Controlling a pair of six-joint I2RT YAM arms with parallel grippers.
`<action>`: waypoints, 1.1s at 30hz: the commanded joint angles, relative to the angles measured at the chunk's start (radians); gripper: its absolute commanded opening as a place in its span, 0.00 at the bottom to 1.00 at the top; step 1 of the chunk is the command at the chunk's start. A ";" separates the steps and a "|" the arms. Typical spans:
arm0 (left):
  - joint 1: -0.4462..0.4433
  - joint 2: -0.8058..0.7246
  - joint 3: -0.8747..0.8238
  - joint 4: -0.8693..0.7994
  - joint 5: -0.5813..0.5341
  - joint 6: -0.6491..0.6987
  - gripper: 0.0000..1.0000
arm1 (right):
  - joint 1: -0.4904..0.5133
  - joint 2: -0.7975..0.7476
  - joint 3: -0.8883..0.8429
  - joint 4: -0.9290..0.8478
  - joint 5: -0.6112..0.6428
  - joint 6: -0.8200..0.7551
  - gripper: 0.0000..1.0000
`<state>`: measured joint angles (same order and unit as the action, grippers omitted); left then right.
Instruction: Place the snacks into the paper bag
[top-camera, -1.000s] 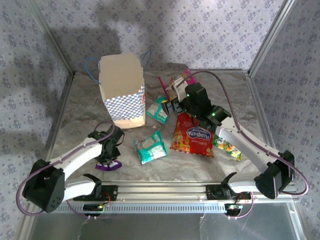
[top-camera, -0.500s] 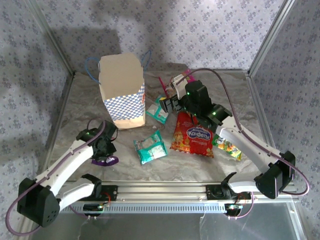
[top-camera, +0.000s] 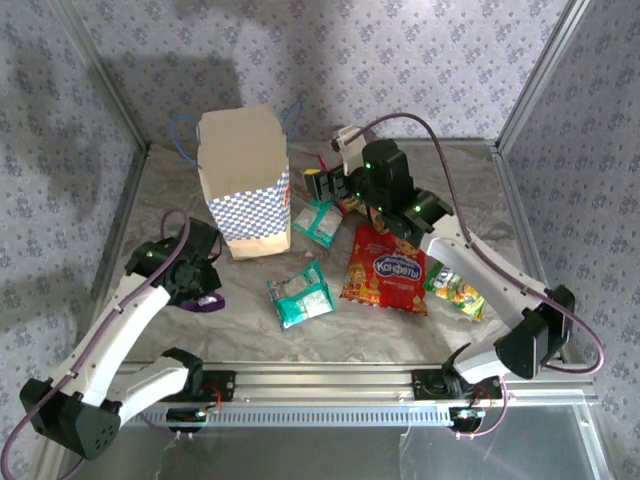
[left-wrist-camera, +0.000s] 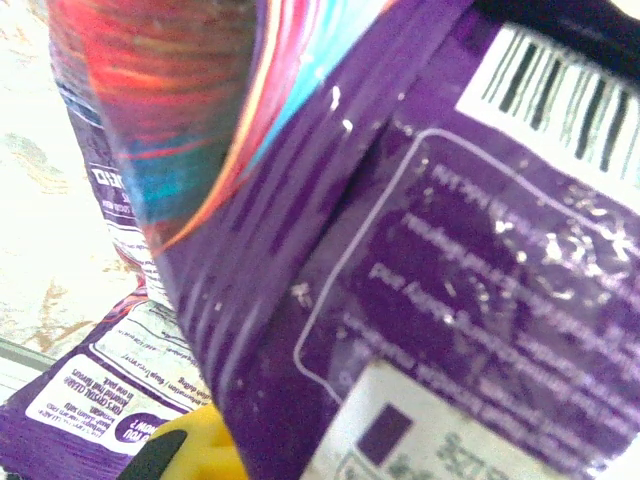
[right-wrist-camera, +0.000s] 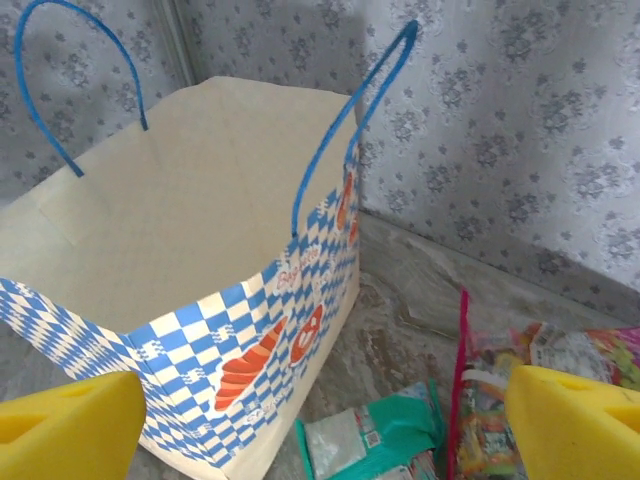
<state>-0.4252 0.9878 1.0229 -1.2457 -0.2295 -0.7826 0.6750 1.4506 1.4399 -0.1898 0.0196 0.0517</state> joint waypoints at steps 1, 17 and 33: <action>0.013 -0.023 0.090 -0.075 -0.049 0.082 0.00 | -0.020 0.038 0.075 0.022 -0.073 0.045 0.93; 0.043 0.018 0.361 -0.130 -0.112 0.236 0.00 | -0.072 0.250 0.332 -0.028 -0.202 0.160 0.84; 0.059 0.029 0.503 0.083 -0.112 0.327 0.00 | -0.124 0.503 0.636 -0.183 -0.267 0.308 0.71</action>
<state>-0.3729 1.0225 1.4689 -1.2526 -0.3294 -0.5007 0.5602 1.9224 2.0220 -0.3187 -0.2039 0.3084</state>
